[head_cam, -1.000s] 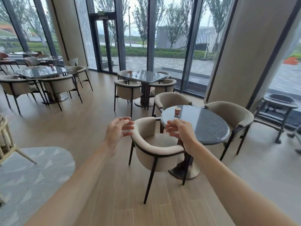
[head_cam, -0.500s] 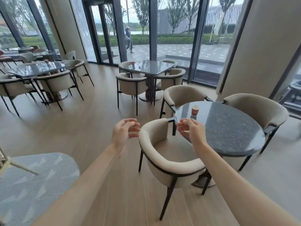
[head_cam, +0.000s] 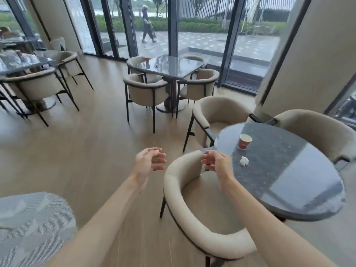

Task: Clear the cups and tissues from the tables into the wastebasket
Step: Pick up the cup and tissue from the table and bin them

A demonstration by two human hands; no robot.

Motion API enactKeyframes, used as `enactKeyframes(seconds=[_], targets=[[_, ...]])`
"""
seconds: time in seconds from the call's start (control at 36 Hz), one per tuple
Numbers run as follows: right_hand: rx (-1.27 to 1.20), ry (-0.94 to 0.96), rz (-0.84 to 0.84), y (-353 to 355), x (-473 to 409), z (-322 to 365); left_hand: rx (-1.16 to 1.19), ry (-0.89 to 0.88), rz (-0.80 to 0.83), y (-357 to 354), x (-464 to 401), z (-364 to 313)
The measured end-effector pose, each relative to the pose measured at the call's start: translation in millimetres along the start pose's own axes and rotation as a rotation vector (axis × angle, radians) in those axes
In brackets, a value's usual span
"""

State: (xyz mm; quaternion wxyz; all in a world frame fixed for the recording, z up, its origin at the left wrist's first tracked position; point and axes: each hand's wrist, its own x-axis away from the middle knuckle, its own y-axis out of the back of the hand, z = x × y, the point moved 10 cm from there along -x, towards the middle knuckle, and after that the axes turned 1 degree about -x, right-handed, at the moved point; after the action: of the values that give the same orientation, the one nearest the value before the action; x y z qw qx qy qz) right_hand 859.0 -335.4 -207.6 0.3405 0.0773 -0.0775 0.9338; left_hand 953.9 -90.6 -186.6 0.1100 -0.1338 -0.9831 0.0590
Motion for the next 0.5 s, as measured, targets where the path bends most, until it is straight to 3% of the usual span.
enactKeyframes(seconds=[0.28, 0.5], targets=[[0.001, -0.083, -0.262, -48, -112, -29, -0.064, 0.136, 0.160, 44, -191, 21], [0.082, -0.137, -0.445, -53, -140, -43, -0.218, 0.201, 0.419, 1, -288, 21]])
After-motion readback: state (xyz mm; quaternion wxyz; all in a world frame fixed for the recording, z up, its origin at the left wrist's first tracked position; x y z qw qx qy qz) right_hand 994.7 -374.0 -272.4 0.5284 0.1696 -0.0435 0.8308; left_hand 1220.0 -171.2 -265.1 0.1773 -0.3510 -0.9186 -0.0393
